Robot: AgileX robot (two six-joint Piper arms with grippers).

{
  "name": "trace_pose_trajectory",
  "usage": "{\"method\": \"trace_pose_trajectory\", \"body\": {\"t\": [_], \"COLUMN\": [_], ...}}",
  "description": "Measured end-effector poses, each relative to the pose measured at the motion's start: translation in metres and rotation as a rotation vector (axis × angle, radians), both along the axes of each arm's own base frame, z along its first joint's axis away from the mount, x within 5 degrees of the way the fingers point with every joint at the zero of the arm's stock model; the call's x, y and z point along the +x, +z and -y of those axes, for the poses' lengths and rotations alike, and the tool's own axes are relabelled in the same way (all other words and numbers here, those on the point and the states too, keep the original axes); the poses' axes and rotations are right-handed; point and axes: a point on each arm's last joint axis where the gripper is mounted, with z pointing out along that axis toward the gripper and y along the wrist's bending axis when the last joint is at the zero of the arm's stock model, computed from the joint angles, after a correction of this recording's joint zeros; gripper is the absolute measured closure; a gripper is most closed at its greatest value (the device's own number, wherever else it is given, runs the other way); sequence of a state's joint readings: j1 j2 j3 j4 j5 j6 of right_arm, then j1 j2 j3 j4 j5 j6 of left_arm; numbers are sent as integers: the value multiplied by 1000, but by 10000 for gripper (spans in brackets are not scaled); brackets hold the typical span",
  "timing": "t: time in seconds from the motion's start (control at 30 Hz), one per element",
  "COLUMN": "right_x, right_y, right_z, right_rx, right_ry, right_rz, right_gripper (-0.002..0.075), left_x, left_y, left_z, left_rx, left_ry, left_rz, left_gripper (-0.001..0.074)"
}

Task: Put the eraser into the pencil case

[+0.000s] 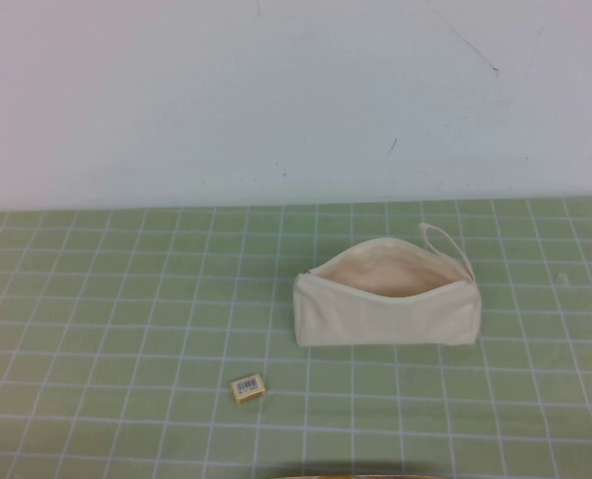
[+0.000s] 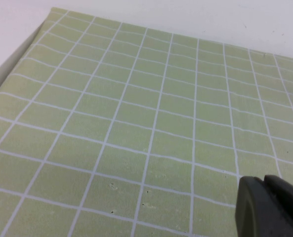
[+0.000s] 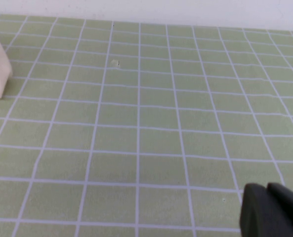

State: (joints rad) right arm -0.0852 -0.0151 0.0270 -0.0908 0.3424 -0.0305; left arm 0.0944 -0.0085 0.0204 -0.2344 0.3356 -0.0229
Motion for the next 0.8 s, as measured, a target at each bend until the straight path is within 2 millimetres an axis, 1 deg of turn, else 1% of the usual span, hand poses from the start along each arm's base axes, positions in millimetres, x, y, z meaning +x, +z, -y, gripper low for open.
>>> {"method": "trace_pose_trajectory", "body": {"t": [0.17, 0.2, 0.23, 0.27, 0.33, 0.4, 0.47, 0.6, 0.63, 0.67, 0.73, 0.77, 0.8], "right_x": [0, 0, 0, 0, 0, 0, 0, 0, 0, 0, 0, 0, 0], "right_y": [0, 0, 0, 0, 0, 0, 0, 0, 0, 0, 0, 0, 0], "right_z": [0, 0, 0, 0, 0, 0, 0, 0, 0, 0, 0, 0, 0], "right_rx": [0, 0, 0, 0, 0, 0, 0, 0, 0, 0, 0, 0, 0], "right_ry": [0, 0, 0, 0, 0, 0, 0, 0, 0, 0, 0, 0, 0], "right_rz": [0, 0, 0, 0, 0, 0, 0, 0, 0, 0, 0, 0, 0], "right_gripper": [727, 727, 727, 727, 727, 727, 727, 727, 727, 727, 727, 727, 727], "left_x": [0, 0, 0, 0, 1, 1, 1, 3, 3, 3, 1, 0, -4], "left_y": [0, 0, 0, 1, 2, 5, 8, 16, 17, 18, 30, 40, 54], "left_z": [0, 0, 1, 3, 9, 14, 15, 11, 10, 10, 12, 14, 16], "left_rx": [-2, -12, -60, -135, -444, -706, -828, -955, -969, -929, -734, -641, -540], "left_ry": [0, 0, 2, 6, 23, 30, 32, 67, 71, 65, -7, -48, -100], "left_rz": [0, 1, 4, 8, 16, 19, 40, 126, 146, 161, 195, 216, 247], "left_gripper": [738, 738, 738, 738, 738, 738, 738, 738, 738, 737, 737, 737, 738]}}
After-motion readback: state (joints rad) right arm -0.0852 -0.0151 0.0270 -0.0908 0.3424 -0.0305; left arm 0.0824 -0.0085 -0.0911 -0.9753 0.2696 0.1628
